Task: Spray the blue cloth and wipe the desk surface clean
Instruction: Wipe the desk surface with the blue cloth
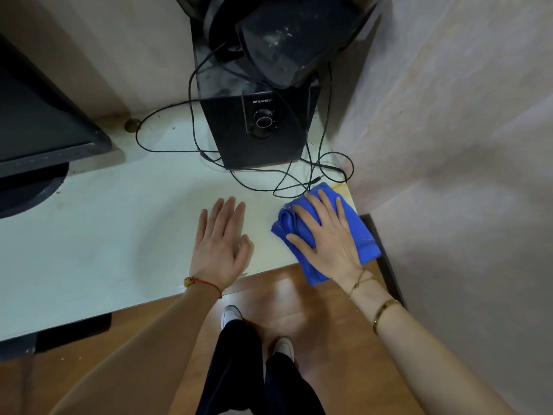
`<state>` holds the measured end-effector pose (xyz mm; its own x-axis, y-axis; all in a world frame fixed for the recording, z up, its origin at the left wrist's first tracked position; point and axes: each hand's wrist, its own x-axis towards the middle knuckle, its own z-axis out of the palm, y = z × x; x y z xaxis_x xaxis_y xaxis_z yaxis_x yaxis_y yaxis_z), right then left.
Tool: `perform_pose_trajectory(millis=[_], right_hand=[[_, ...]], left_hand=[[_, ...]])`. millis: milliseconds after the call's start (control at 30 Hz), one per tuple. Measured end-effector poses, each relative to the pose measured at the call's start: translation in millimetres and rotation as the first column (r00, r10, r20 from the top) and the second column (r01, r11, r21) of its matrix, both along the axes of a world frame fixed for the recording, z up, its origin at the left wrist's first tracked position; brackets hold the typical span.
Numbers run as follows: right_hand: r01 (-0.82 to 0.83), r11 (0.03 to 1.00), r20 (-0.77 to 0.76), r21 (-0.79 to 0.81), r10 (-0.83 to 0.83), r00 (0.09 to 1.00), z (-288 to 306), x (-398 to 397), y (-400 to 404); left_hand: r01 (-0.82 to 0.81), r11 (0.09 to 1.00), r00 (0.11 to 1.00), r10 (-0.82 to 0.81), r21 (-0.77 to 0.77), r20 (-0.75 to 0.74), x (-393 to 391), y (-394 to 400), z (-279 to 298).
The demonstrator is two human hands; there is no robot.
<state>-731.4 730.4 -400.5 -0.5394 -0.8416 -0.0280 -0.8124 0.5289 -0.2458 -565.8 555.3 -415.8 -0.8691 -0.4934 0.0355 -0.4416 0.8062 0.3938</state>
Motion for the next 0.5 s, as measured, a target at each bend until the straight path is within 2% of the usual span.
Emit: perform_pose_trajectory(millis=[167, 300, 433, 500], right_hand=[[0.135, 0.987, 0.009, -0.086, -0.135, 0.991, -6, -12, 22], [0.365, 0.923, 0.191, -0.12, -0.339, 0.921, -3, -49, 10], [0.245, 0.962, 0.044, -0.121, -0.242, 0.969, -2, -30, 7], [0.169, 0.975, 0.027, -0.142, -0.167, 0.986, -2, -11, 28]], left_hand=[[0.005, 1.0, 1.0, -0.005, 0.003, 0.0, 1, 0, 0], [0.0, 1.0, 1.0, 0.0, 0.013, 0.008, 0, 1, 1], [0.002, 1.0, 1.0, -0.002, 0.011, 0.011, 0, 0, 0], [0.007, 1.0, 1.0, -0.007, 0.007, 0.02, 1, 0, -1]])
